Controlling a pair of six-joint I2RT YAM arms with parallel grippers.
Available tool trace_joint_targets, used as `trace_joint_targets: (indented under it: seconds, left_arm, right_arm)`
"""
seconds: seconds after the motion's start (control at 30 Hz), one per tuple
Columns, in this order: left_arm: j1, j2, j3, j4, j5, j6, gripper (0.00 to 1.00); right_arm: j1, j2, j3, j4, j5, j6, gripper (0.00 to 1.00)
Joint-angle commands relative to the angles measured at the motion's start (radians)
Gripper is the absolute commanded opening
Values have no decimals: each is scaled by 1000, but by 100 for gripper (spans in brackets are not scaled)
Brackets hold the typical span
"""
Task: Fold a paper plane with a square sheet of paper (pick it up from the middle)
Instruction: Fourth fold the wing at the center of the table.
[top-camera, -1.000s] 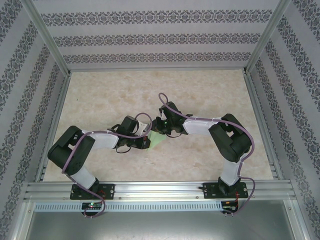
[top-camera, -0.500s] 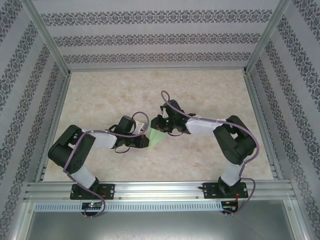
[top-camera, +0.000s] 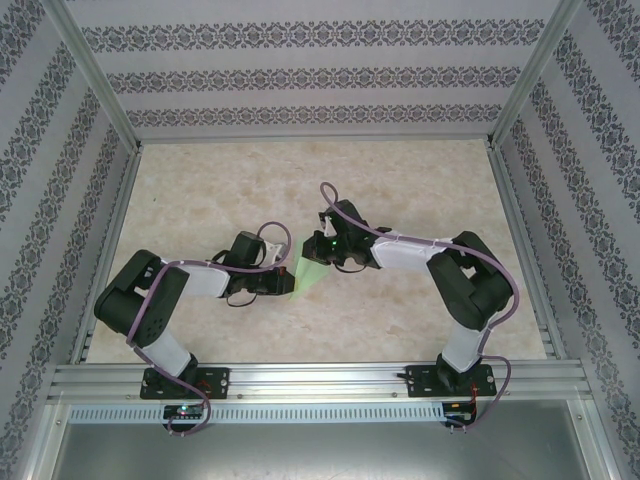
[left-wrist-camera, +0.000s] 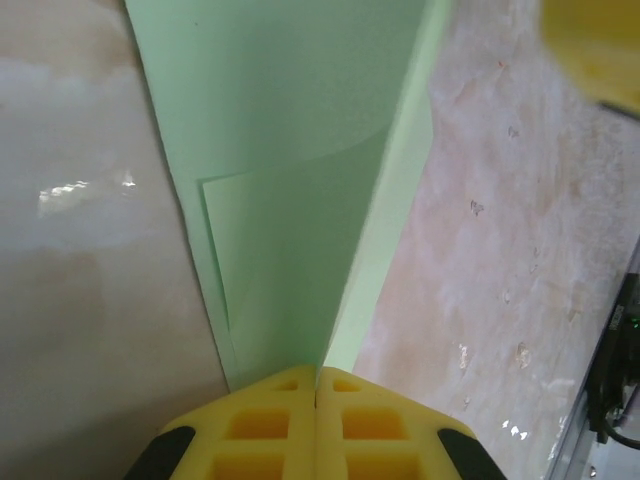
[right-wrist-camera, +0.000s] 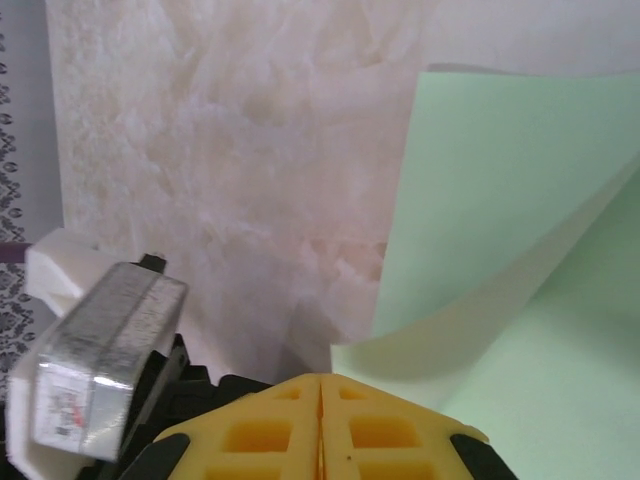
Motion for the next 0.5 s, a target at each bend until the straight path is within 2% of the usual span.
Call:
trace_joint_targets:
  seconds: [0.0, 0.47]
  left_arm:
    - [23, -15, -14, 49, 33, -37, 0]
    - [36, 4, -27, 46, 33, -63, 0]
  right_arm:
    - [16, 40, 33, 17, -38, -7, 8]
    - [13, 140, 84, 44, -40, 11, 10]
